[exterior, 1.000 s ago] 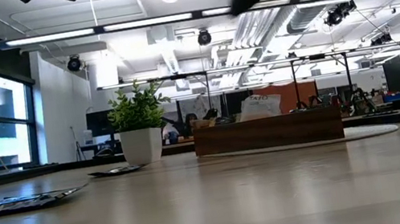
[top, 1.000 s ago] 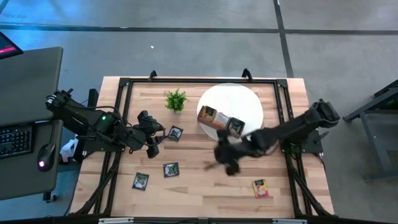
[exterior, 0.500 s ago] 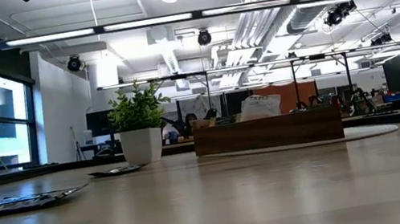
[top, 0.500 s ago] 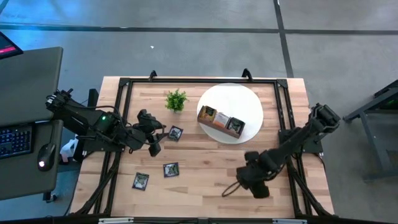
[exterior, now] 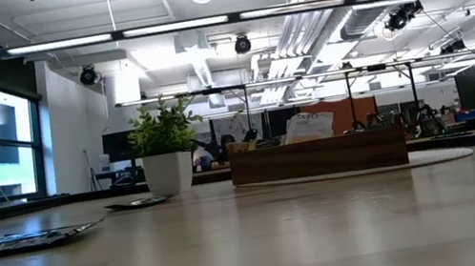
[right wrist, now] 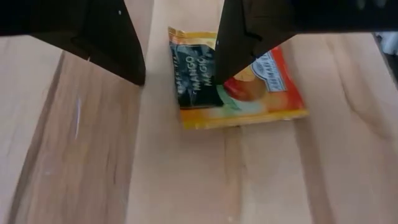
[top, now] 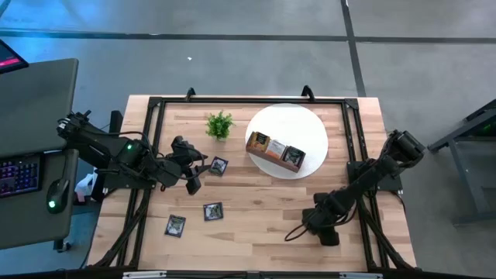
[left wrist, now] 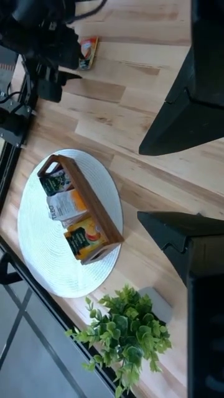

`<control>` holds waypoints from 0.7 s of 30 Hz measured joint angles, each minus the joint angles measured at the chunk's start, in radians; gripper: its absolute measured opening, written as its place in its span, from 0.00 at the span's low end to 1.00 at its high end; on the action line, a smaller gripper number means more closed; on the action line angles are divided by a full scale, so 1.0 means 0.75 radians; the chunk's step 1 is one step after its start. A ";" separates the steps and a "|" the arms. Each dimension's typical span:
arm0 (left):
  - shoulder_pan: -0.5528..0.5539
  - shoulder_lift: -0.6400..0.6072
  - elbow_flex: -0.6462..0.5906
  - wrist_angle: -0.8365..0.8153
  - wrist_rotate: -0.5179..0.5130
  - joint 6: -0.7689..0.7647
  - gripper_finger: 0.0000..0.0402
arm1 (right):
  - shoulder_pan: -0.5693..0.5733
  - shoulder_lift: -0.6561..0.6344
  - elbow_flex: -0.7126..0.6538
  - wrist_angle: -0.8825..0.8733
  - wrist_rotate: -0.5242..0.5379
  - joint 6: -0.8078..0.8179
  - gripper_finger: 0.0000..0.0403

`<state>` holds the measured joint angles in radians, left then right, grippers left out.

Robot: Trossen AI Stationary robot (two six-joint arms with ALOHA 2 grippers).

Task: Pick & Place Tea
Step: Put the yellow tea bag into the left compartment of the wooden organizer

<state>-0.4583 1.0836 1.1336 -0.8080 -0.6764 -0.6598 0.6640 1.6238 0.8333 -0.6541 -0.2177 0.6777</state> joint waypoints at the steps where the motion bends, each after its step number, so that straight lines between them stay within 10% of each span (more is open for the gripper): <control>1: 0.000 0.000 0.000 -0.001 -0.003 0.000 0.38 | 0.001 -0.001 -0.020 0.021 -0.009 -0.003 0.46; 15: 0.000 0.000 0.000 -0.003 -0.025 0.000 0.38 | 0.057 -0.013 -0.123 0.159 0.125 0.005 0.03; 21: 0.000 0.000 0.000 -0.003 -0.057 0.006 0.38 | 0.047 -0.086 -0.133 0.201 0.273 0.017 0.04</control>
<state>-0.4583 1.0836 1.1336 -0.8104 -0.7192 -0.6552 0.6990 1.5596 0.7335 -0.5033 -0.0131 0.6903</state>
